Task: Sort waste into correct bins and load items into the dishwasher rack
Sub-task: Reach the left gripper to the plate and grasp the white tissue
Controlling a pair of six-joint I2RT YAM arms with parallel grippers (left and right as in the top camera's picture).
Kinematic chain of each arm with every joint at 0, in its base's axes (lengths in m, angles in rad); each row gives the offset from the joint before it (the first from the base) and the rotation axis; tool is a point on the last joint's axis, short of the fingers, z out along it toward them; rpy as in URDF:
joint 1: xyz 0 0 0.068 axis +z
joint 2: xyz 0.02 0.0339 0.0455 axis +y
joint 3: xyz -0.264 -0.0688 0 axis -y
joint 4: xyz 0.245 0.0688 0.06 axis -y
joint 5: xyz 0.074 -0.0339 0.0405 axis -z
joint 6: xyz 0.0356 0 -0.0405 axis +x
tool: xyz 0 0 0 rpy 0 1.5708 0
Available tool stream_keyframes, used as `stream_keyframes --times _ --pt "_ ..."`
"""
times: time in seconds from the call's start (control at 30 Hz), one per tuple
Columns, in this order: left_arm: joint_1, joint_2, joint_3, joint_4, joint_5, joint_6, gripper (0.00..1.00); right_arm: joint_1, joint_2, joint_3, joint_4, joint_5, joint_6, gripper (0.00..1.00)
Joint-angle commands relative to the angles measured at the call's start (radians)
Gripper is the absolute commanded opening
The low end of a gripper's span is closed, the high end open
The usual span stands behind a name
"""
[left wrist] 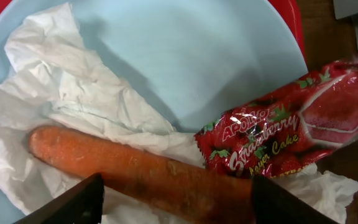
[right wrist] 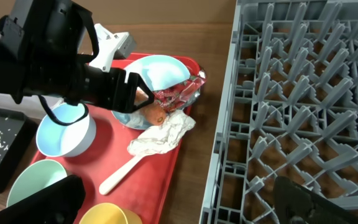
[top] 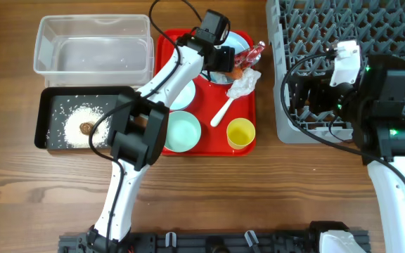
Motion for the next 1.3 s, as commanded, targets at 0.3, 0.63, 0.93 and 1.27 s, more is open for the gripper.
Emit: stream_keyframes --times 0.3,0.63,0.93,1.27 --pt "-0.021 0.052 -0.006 -0.097 0.098 -0.002 0.85 0.003 0.008 0.024 0.0 0.01 -0.002 1.0" --pt "-0.019 0.018 -0.006 -0.091 0.098 -0.002 0.33 0.003 0.008 0.024 0.0 0.01 -0.002 1.0" --pt "-0.012 -0.117 -0.006 -0.087 0.09 -0.002 0.35 0.003 0.008 0.024 0.0 0.01 -0.002 1.0" --pt "-0.008 -0.161 -0.006 -0.088 0.084 0.002 0.43 0.003 0.008 0.024 0.0 0.01 -0.002 1.0"
